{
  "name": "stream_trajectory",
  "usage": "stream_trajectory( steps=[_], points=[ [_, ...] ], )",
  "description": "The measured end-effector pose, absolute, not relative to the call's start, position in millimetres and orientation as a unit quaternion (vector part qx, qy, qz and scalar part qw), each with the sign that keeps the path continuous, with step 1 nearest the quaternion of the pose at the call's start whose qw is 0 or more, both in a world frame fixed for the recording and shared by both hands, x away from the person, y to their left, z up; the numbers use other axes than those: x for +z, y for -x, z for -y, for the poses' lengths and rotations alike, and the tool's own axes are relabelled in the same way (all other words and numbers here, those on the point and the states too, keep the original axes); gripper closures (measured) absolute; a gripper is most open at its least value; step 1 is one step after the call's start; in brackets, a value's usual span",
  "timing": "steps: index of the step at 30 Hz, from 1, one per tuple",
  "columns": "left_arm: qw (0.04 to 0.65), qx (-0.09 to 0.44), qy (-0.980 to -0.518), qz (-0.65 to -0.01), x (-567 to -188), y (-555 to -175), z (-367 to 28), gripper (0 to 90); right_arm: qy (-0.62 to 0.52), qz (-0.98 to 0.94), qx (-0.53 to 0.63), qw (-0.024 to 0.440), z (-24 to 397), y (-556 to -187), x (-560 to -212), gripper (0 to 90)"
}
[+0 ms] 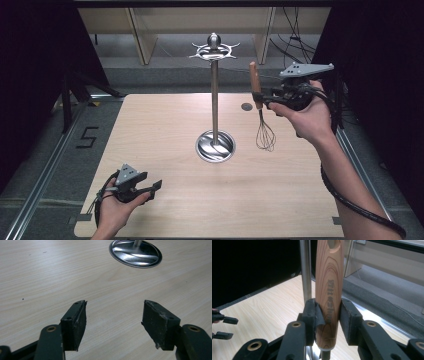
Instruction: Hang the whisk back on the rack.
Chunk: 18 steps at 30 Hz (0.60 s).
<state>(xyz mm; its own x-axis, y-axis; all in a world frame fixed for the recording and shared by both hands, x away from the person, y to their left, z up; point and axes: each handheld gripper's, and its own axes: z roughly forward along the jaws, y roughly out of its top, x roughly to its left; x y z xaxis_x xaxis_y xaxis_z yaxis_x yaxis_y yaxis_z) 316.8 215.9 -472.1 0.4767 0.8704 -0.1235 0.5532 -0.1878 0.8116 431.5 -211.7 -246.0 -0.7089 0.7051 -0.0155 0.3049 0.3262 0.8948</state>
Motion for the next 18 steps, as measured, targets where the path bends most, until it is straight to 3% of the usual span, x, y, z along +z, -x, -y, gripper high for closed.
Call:
stream_trajectory(
  steps=[18],
  points=[
    [0.422,0.188,-0.747,-0.477,-471.4,-316.4,-216.0,35.0,-0.309,-0.787,0.491,0.208,198.1,-436.4,-233.4,69.0]
  ],
)
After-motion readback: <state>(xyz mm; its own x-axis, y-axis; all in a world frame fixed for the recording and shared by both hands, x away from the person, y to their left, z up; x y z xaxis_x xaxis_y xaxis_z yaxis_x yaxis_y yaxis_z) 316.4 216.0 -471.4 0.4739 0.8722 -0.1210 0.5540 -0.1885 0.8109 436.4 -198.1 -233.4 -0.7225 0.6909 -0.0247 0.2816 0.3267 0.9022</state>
